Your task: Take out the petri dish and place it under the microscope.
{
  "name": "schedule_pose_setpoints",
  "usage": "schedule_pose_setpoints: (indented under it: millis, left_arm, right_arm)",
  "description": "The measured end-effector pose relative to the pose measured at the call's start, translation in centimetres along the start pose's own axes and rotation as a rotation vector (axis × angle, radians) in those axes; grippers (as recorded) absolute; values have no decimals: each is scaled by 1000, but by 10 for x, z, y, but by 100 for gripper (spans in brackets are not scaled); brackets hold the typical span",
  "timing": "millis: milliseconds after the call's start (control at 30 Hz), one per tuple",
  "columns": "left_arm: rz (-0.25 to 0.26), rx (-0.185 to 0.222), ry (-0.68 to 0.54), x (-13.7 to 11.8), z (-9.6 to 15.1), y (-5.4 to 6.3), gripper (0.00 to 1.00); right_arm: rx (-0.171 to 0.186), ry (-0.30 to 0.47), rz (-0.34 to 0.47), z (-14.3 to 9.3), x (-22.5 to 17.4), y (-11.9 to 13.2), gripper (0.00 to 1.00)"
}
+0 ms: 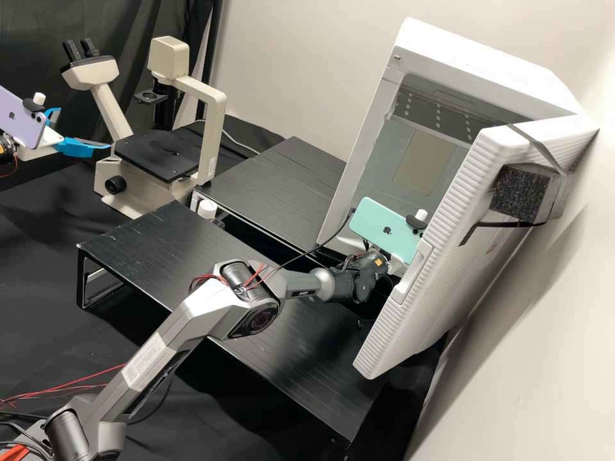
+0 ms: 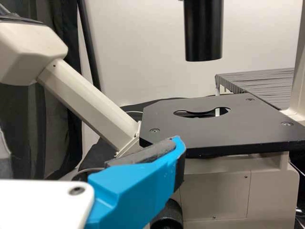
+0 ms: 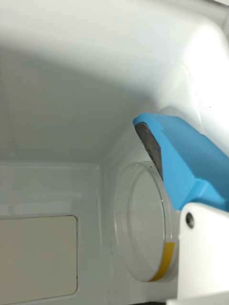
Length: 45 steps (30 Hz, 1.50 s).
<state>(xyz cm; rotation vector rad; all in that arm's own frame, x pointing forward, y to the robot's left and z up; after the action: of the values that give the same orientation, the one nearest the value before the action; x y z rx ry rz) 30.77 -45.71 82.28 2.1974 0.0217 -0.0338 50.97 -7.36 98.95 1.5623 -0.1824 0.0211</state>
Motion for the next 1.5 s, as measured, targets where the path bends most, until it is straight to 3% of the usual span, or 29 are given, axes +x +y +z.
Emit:
schedule_pose_setpoints:
  millis: [67, 100, 1500]
  left_arm:
    - [0, 0, 0, 0, 0, 0, 100]
    - [0, 0, 0, 0, 0, 0, 100]
    - [0, 0, 0, 0, 0, 0, 100]
  right_arm:
    - [0, -3, -2, 0, 0, -1, 100]
    - [0, -5, -3, 0, 0, -1, 0]
    - [2, -15, 5, -3, 2, 3, 0]
